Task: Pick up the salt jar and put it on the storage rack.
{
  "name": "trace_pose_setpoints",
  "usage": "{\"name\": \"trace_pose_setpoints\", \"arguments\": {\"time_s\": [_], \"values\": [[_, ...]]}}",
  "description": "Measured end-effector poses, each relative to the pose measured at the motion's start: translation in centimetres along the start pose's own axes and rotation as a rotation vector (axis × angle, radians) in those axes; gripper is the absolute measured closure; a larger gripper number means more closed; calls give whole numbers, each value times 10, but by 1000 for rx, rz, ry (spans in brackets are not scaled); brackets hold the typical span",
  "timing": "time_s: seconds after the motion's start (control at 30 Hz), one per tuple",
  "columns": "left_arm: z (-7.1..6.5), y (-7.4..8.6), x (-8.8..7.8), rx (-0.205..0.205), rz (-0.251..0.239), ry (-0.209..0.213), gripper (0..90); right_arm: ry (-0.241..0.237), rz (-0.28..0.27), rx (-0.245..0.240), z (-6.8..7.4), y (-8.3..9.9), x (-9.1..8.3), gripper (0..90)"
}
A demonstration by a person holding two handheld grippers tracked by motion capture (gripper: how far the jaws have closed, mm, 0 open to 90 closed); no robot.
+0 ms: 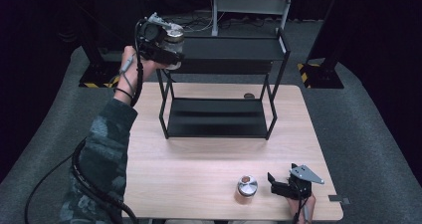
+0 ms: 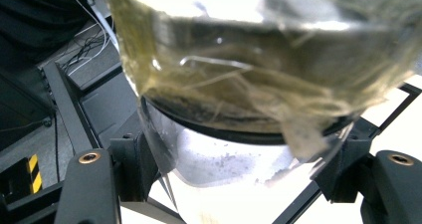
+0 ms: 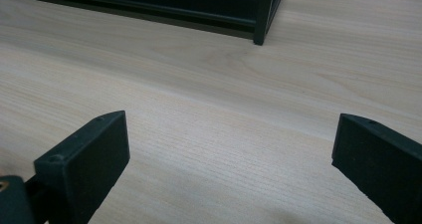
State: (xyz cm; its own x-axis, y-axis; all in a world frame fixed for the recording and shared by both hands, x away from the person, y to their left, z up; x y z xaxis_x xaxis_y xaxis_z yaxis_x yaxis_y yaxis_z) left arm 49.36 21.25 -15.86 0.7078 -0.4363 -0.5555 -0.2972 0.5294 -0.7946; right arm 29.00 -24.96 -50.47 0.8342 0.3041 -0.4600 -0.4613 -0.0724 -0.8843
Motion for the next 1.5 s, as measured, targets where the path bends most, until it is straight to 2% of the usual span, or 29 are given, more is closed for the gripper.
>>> {"name": "trace_pose_setpoints", "arguments": {"time_s": [0.37, 0.73, 1.03, 1.33, 1.5], "values": [[5, -14, 9, -18, 14, -18, 307, -2, -1, 1, 0, 0, 0, 4], [7, -18, 26, -70, 3, -53, 307, -3, -1, 1, -1, 0, 0, 4], [13, -17, 38, -153, -35, -69, 307, -4, -3, 2, -1, 0, 0, 4], [20, -16, 50, -218, -59, -72, 307, -4, -2, -1, 0, 0, 0, 4], [21, -14, 56, -239, -57, -71, 307, -5, -3, -1, 0, 0, 0, 4]]}}
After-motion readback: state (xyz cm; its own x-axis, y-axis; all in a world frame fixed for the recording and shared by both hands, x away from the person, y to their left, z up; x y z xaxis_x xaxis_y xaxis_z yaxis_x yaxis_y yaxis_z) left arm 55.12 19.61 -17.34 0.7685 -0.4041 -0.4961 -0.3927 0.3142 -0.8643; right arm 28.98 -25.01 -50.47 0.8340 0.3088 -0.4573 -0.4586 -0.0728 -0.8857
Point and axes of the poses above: each handheld gripper's, and its own axes: x roughly forward along the jaws, y roughly out of its underside, z roughly to its left, the point moved 10 cm from there along x, roughly forward along the jaws, and after that the axes turned 5 degrees about x, right-handed, at the moved point
